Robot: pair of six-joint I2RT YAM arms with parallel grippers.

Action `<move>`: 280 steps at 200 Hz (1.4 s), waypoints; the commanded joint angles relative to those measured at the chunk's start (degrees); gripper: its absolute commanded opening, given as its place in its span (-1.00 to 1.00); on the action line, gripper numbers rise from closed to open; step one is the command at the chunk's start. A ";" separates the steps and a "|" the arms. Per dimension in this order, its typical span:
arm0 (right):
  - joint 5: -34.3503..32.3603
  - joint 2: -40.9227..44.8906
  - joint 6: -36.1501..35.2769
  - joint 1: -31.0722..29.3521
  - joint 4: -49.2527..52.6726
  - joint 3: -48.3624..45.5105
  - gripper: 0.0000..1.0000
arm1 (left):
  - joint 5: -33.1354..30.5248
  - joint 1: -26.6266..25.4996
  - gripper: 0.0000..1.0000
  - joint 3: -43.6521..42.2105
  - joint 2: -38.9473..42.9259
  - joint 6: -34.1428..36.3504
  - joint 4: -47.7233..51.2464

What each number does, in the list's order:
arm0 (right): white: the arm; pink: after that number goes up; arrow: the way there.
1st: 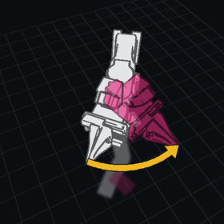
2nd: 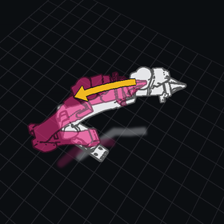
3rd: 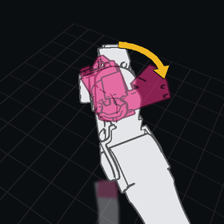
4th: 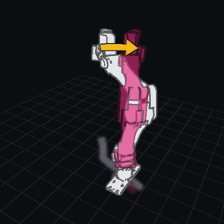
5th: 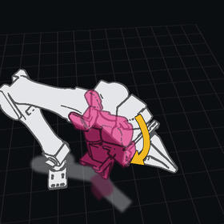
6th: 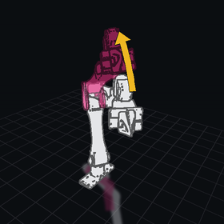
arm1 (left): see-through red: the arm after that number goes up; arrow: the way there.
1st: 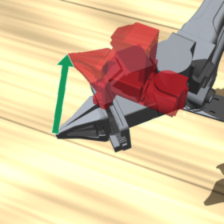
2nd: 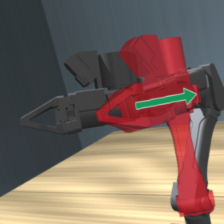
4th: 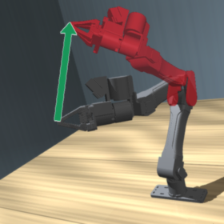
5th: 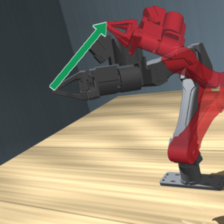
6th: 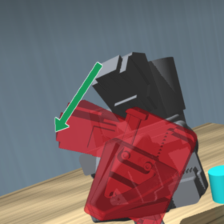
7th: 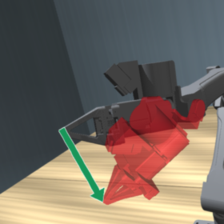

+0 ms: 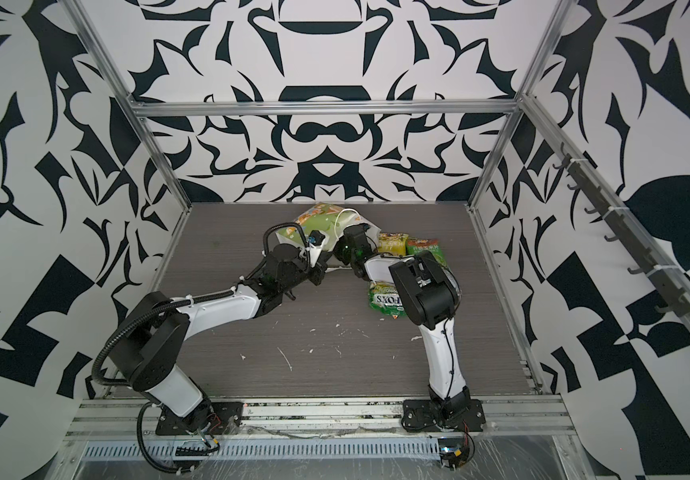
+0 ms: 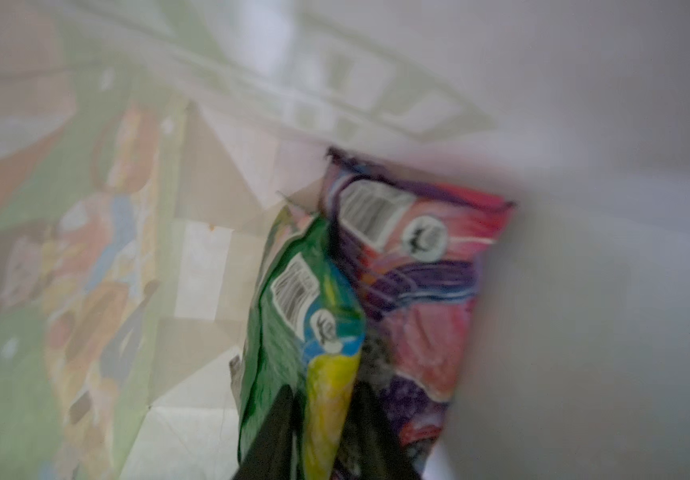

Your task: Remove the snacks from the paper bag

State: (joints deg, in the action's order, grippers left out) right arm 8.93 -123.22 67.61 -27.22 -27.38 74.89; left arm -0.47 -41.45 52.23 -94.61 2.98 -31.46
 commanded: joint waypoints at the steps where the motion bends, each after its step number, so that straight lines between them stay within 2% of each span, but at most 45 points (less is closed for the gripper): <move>1: -2.43 0.23 0.93 -0.29 1.42 1.93 -0.74 | 3.44 -1.33 -1.00 1.37 0.13 0.09 -4.41; 27: -2.91 1.68 0.02 -0.28 1.92 1.34 -0.94 | 1.59 -1.34 -1.00 0.58 0.33 0.27 -4.78; 53: -2.18 3.88 -2.26 -0.24 2.42 1.31 -1.00 | 0.50 -1.31 -1.00 0.07 0.41 0.60 -5.01; 207: 2.63 19.16 -5.85 0.68 5.12 -8.49 -1.00 | -7.68 -1.26 -1.00 -1.34 -1.08 2.08 -3.50; 238: 1.80 22.87 -9.71 0.82 8.44 -11.19 -1.00 | -9.31 -1.18 -1.00 -0.99 -1.13 1.65 -3.17; 280: 0.82 26.35 -11.56 1.04 6.76 -15.38 -1.00 | -10.11 -1.17 -1.00 -0.42 -1.61 1.67 -2.72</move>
State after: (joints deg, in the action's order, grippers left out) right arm 8.84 -101.51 59.44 -25.89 -15.77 59.81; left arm -5.93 -43.70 51.72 -94.72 4.56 -36.62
